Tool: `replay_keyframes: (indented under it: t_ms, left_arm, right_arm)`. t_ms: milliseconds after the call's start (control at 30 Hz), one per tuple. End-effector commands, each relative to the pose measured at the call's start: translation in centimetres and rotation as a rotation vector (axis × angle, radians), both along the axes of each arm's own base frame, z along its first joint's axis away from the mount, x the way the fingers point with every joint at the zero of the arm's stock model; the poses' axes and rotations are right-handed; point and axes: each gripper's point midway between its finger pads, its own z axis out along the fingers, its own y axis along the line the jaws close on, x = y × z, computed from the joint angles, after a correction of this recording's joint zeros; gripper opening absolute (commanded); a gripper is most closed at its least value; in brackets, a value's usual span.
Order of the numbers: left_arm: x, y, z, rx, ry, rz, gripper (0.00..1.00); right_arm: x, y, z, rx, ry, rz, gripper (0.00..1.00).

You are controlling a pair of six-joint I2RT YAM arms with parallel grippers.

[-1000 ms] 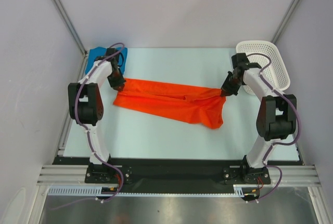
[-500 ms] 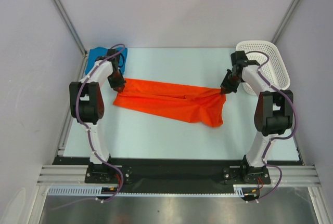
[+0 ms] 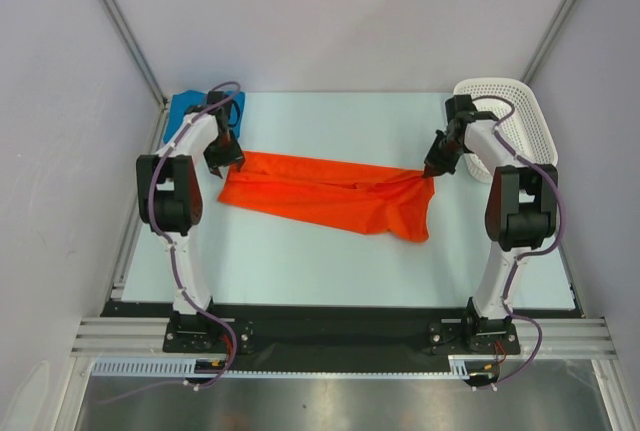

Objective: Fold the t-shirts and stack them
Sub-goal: Fold the tshirt

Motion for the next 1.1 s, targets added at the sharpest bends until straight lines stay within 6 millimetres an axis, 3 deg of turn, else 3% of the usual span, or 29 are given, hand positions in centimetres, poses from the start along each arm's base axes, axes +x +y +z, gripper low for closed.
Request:
replay_keyframes:
  t_ms: [0,67,100,133,167,200,233,267,300,333,367,400,467,533,567,600,633,700,733,767,867,1067]
  left_arm:
    - [0.9,1.3,6.0,0.057,-0.149,0.056,0.64]
    - [0.3,1.4,7.1,0.056,-0.178,0.059,0.65]
    - [-0.8,1.2,7.4,0.046,-0.179,0.055,0.67]
    - [-1.2,1.1,7.4,0.035,-0.188,0.05,0.68]
    - [-1.8,1.0,7.3,0.022,-0.185,0.042,0.69]
    - [-3.4,0.9,5.7,0.009,-0.141,0.034,0.71]
    - [-3.6,0.2,6.3,-0.032,-0.182,0.015,0.71]
    - [-4.2,0.4,6.0,-0.039,-0.18,0.003,0.72]
    - [-5.7,0.3,4.6,-0.052,-0.146,-0.005,0.75]
    - [-5.6,0.2,5.0,-0.086,-0.185,-0.017,0.75]
    - [-5.9,-0.5,4.8,-0.117,-0.192,-0.054,0.75]
    - [-6.4,0.3,3.8,-0.135,-0.192,-0.04,0.77]
    - [-6.6,-0.8,3.7,-0.23,-0.208,-0.111,0.77]
    - [-6.3,-1.3,3.4,-0.254,-0.222,-0.157,0.76]
    - [-6.2,-1.8,3.3,-0.274,-0.228,-0.199,0.76]
    - [-5.9,-1.8,3.4,-0.275,-0.236,-0.205,0.75]
    - [-5.8,-1.8,3.3,-0.271,-0.238,-0.22,0.75]
    - [-5.6,-1.2,3.1,-0.24,-0.225,-0.219,0.74]
    - [-5.6,-0.9,3.0,-0.225,-0.218,-0.229,0.74]
    - [-5.6,-0.5,2.8,-0.2,-0.209,-0.227,0.74]
    - [-5.5,0.0,2.7,-0.172,-0.202,-0.24,0.73]
    - [-5.1,0.2,1.3,-0.169,-0.17,-0.228,0.71]
  right_arm:
    - [2.5,-0.4,0.8,-0.005,-0.062,0.025,0.0]
    - [3.5,-0.4,1.4,-0.012,-0.085,0.028,0.02]
    - [3.8,-0.5,1.1,-0.014,-0.081,0.04,0.08]
    - [4.0,-0.8,1.3,-0.026,-0.082,0.039,0.24]
    - [4.6,-1.0,2.0,-0.041,-0.102,0.04,0.3]
    - [4.6,-1.5,2.3,-0.07,-0.103,0.05,0.35]
    - [4.6,-1.7,2.7,-0.084,-0.109,0.054,0.43]
    - [4.5,-1.9,3.1,-0.099,-0.113,0.059,0.47]
    - [4.1,-2.3,3.3,-0.125,-0.108,0.067,0.6]
    - [3.7,-2.6,4.2,-0.136,-0.121,0.072,0.64]
    - [3.2,-2.6,4.4,-0.137,-0.118,0.085,0.65]
    - [2.0,-2.5,3.9,-0.137,-0.089,0.098,0.65]
    - [0.3,-2.2,4.9,-0.115,-0.099,0.105,0.65]
    - [-2.4,-1.2,3.4,-0.074,-0.052,0.129,0.65]
    - [-3.4,-0.7,4.4,-0.052,-0.078,0.137,0.64]
    - [-4.0,-0.3,4.4,-0.034,-0.087,0.146,0.62]
    - [-5.8,0.0,3.2,-0.012,-0.05,0.15,0.62]
    - [-6.9,0.5,3.8,0.022,-0.079,0.154,0.59]
    - [-8.5,0.7,2.5,0.036,-0.041,0.16,0.59]
    - [-9.1,1.3,2.8,0.064,-0.06,0.175,0.58]
    - [-11.6,2.2,1.0,0.102,-0.003,0.2,0.55]
    - [-12.9,1.7,0.4,0.092,0.0,0.189,0.5]
